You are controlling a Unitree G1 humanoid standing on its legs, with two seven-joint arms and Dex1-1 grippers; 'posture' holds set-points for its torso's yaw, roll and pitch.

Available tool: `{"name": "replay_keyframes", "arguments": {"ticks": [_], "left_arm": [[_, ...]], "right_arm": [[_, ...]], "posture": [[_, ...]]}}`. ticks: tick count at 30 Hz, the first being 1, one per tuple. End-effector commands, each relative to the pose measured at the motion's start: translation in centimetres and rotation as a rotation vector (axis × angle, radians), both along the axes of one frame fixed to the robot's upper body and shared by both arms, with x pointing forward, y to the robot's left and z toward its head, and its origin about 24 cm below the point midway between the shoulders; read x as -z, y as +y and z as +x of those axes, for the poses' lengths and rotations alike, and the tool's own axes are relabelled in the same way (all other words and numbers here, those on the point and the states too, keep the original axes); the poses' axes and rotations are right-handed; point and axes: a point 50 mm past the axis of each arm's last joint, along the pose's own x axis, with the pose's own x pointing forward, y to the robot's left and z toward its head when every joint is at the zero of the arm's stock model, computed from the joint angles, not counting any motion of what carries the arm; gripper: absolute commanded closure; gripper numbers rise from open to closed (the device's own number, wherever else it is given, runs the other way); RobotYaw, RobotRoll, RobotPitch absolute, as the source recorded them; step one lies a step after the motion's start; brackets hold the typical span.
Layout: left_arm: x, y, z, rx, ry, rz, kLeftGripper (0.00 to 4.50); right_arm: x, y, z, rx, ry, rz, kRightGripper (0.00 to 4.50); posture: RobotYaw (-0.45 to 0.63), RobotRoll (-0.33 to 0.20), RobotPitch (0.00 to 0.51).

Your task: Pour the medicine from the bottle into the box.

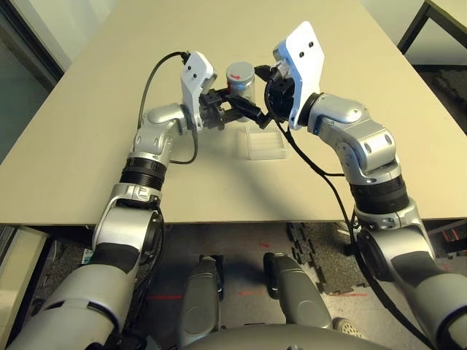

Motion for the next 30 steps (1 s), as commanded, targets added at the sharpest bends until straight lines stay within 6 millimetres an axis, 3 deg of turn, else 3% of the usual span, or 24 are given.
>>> {"name": "replay_keyframes", "arguments": {"ticks": [1, 13, 19, 26, 30], "left_arm": [[0.02, -0.32, 0.05, 0.022, 0.006, 0.037, 2.04], [0.79, -0.45, -0.35, 0.041, 0.034, 0.046, 2.04], [0.80, -0.46, -0.40, 0.042, 0.038, 0.045, 2.04], [0.75, -0.62, -0.53, 0.057, 0.041, 0.048, 2.04], [0.38, -0.79, -0.72, 0.080, 0.034, 0.047, 2.04]], "right_arm": [[-0.60, -0.60, 0.39, 0.045, -0.024, 0.009, 0.00], [-0.86, -0.89, 0.64, 0.072, -0.041, 0.011, 0.00], [-0.50, -0.84, 0.49, 0.054, -0.020, -0.001, 1.96], [-0.29, -0.90, 0.25, 0.038, -0.007, -0.008, 2.07], [-0.31, -1.33, 0.19, 0.022, 0.007, -0.003, 3.22]], "posture": [[-0.20, 0.000, 0.128], [-0.20, 0.000, 0.131], [-0.20, 0.000, 0.135], [-0.20, 0.000, 0.137], [-0.20, 0.000, 0.139]]}}
